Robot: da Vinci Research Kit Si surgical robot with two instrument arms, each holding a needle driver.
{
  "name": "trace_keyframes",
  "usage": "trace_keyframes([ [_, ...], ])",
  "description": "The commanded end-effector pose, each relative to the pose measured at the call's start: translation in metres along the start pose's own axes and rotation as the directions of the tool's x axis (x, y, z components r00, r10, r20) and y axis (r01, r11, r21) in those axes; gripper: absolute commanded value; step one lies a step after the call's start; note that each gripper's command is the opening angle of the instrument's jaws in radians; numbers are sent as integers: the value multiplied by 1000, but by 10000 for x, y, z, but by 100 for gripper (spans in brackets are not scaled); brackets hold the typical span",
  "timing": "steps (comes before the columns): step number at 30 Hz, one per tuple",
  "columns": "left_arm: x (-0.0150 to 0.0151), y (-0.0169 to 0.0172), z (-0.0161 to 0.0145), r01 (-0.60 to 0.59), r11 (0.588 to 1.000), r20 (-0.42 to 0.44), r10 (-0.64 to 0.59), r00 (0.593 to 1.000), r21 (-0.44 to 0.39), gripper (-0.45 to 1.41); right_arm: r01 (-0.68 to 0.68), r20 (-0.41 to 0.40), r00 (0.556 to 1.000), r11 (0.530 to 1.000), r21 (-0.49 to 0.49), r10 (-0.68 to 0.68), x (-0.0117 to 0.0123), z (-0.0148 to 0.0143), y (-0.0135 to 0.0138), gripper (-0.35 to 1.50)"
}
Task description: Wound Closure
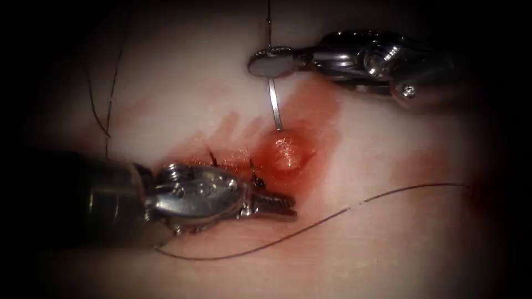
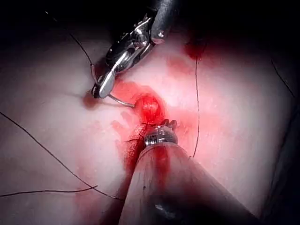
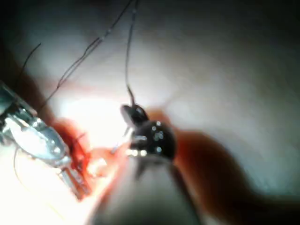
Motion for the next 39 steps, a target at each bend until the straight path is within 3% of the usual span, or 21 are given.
trace_keyframes([
  [1,-3,0,8,0,1000,0,0,1000,-2,4,-10,2,1000,1000,4,10,-3,8,1,-35],
  [16,-3,0,8,0,1000,0,0,1000,-2,4,-152,40,988,988,35,150,-14,10,-9,-35],
  [24,-3,0,8,0,1000,0,0,1000,-2,2,-221,102,972,973,68,213,-22,10,-17,-35],
  [31,-3,0,8,0,1000,3,0,1000,-1,2,-244,89,967,968,57,239,-27,7,-20,-35],
  [35,-3,1,8,0,1000,3,0,1000,-2,2,-253,96,965,965,64,246,-34,2,-24,-35],
  [39,-3,1,8,0,1000,3,0,1000,-2,2,-237,121,966,968,77,227,-59,-4,-33,-35],
])
